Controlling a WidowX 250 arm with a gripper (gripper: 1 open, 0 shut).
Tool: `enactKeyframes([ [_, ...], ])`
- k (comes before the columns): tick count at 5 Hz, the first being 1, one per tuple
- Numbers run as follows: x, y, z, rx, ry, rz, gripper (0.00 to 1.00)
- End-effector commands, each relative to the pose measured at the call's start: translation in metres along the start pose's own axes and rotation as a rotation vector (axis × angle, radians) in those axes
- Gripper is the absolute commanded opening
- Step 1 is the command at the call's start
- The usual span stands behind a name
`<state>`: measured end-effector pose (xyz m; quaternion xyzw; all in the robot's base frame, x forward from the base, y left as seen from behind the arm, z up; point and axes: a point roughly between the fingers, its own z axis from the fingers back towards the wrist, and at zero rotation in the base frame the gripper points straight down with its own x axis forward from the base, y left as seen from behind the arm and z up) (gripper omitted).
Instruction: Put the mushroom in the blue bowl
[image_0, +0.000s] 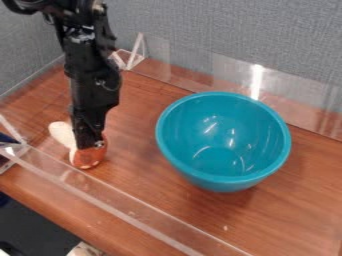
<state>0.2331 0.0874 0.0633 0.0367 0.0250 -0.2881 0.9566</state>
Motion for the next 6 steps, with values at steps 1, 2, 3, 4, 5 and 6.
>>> enactKeyframes([
  [1,0.007,0.005,0.029,0.059,-0.053,0.01,0.0],
  [2,0.011,0.004,0.038,0.07,-0.066,0.014,1.0],
  [3,0.013,0.004,0.033,0.076,-0.065,0.004,1.0],
  [4,0.013,0.004,0.023,0.075,-0.057,-0.004,1.0],
  [5,0.012,0.004,0.012,0.072,-0.047,-0.012,1.0],
  [6,0.013,0.004,0.005,0.07,-0.043,-0.021,1.0],
])
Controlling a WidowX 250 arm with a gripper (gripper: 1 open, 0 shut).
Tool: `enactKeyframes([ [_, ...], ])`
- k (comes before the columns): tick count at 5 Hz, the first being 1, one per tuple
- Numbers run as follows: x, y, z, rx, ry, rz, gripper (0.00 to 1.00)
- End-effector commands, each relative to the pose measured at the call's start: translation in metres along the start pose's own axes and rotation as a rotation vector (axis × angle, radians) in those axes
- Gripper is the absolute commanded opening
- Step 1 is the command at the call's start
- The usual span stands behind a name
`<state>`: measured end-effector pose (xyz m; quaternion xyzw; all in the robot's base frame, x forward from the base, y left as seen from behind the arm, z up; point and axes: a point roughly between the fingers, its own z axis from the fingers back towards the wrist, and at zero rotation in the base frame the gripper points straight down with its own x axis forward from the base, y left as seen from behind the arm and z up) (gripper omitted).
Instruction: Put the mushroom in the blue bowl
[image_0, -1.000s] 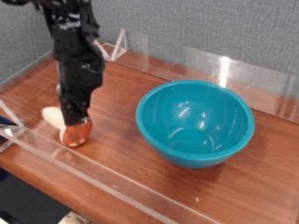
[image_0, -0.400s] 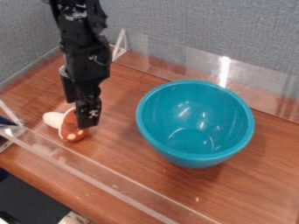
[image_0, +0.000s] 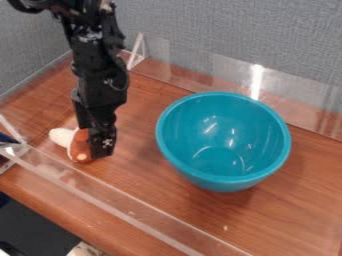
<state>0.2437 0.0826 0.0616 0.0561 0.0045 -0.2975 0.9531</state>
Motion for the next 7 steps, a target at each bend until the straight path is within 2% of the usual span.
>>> enactKeyframes([
  [1,0.002,0.002,0.001,0.022,-0.011,-0.006,0.0],
  [2,0.002,0.002,0.005,0.029,-0.016,-0.011,0.0],
  [5,0.003,0.002,0.032,0.066,-0.048,0.0,0.0],
  [6,0.005,0.002,0.028,0.074,-0.05,-0.008,1.0],
  [7,0.008,0.002,0.027,0.081,-0.058,-0.018,1.0],
])
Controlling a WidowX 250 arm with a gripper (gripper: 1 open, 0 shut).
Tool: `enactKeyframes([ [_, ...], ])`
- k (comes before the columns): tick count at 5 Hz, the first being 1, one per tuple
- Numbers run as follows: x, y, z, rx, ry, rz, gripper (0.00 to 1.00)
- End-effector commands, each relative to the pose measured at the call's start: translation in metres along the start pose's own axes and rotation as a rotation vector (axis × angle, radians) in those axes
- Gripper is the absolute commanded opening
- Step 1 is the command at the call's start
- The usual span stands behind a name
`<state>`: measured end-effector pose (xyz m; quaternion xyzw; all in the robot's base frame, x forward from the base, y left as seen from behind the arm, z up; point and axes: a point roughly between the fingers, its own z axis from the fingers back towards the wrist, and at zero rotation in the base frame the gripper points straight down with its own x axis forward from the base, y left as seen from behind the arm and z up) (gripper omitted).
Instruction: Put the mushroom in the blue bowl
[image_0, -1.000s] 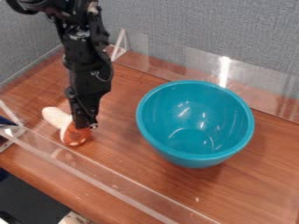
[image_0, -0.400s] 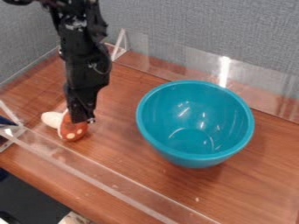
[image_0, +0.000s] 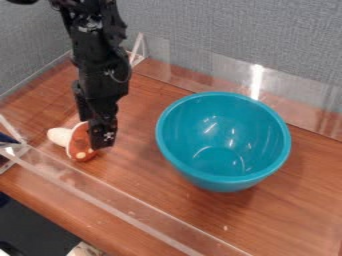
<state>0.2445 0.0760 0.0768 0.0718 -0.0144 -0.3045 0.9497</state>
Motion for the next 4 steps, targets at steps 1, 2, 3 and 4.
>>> enactKeyframes([
  [1,0.005,0.005,0.004,0.034,-0.029,-0.013,1.0],
  [2,0.004,0.004,-0.006,0.028,-0.022,-0.017,1.0],
  [3,0.002,0.004,-0.014,0.027,-0.012,-0.02,1.0],
  [4,0.002,0.003,-0.021,0.024,-0.005,-0.02,1.0],
])
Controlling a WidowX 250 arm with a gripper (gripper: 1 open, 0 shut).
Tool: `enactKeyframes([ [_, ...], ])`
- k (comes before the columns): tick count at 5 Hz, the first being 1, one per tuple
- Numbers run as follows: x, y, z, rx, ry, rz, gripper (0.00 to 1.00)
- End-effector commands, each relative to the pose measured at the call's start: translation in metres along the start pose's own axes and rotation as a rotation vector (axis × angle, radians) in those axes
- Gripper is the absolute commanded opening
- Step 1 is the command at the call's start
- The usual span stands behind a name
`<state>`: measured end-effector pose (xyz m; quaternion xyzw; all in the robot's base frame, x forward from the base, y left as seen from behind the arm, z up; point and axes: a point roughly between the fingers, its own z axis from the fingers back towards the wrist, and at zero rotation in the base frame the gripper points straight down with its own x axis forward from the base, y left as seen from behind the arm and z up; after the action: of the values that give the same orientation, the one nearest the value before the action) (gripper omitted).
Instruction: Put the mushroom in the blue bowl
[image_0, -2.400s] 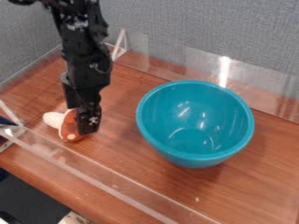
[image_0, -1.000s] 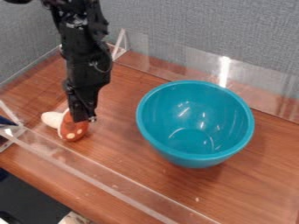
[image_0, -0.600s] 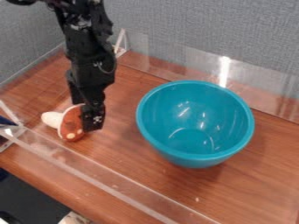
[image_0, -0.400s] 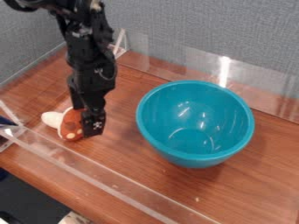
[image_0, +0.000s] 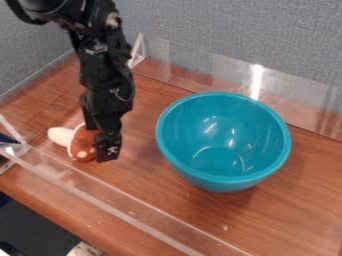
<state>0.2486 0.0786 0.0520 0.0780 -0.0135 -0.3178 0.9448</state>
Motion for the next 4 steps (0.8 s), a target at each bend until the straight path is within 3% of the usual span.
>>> enactKeyframes([
  [1,0.0,0.002,-0.003,0.008,-0.002,0.008,1.0],
  [2,0.0,0.002,-0.008,0.004,0.004,0.009,1.0],
  [3,0.0,0.001,-0.009,0.004,0.006,0.005,0.0],
  [4,0.0,0.002,0.004,0.012,-0.011,-0.001,0.0],
])
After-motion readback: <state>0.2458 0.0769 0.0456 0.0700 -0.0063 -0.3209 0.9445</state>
